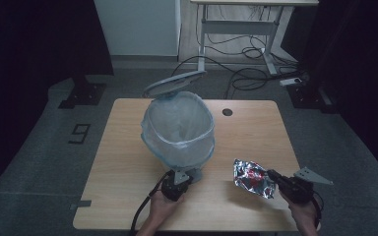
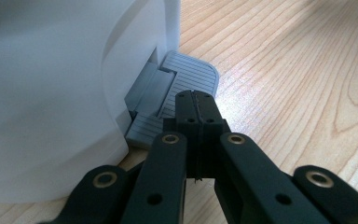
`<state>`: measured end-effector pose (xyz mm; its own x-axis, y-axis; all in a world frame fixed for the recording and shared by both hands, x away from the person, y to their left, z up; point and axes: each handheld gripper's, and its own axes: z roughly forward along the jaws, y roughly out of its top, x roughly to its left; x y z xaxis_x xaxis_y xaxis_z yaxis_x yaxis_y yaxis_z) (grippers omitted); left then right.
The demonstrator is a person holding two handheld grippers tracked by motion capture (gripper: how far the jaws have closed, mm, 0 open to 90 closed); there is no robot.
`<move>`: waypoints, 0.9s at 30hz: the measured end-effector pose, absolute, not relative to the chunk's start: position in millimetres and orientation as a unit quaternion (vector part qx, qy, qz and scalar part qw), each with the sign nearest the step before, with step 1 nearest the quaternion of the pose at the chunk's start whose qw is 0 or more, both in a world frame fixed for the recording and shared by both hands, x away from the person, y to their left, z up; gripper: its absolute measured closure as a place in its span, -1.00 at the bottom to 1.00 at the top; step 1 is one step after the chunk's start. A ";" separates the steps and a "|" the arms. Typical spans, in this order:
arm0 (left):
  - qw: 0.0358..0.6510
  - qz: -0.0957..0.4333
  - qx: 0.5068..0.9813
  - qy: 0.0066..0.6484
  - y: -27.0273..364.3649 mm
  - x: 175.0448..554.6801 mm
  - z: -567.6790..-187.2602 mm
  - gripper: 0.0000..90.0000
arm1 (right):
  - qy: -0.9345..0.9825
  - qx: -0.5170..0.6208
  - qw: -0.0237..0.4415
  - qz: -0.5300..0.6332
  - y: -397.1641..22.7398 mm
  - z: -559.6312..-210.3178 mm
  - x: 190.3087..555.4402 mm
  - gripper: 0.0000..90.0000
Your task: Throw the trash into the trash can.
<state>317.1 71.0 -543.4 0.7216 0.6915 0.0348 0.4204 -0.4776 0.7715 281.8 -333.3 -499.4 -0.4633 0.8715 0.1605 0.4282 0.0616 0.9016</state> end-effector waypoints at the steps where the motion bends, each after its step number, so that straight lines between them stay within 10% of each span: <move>1: 0.390 0.174 0.842 0.330 71.1 317.0 -543.5 1.00 | 0.693 0.467 0.223 0.502 -333.5 -497.8 281.7 0.96; 27: 0.394 0.175 0.839 0.332 71.5 316.5 -544.3 1.00 | 0.679 0.454 0.243 0.524 -336.8 -468.5 285.4 0.96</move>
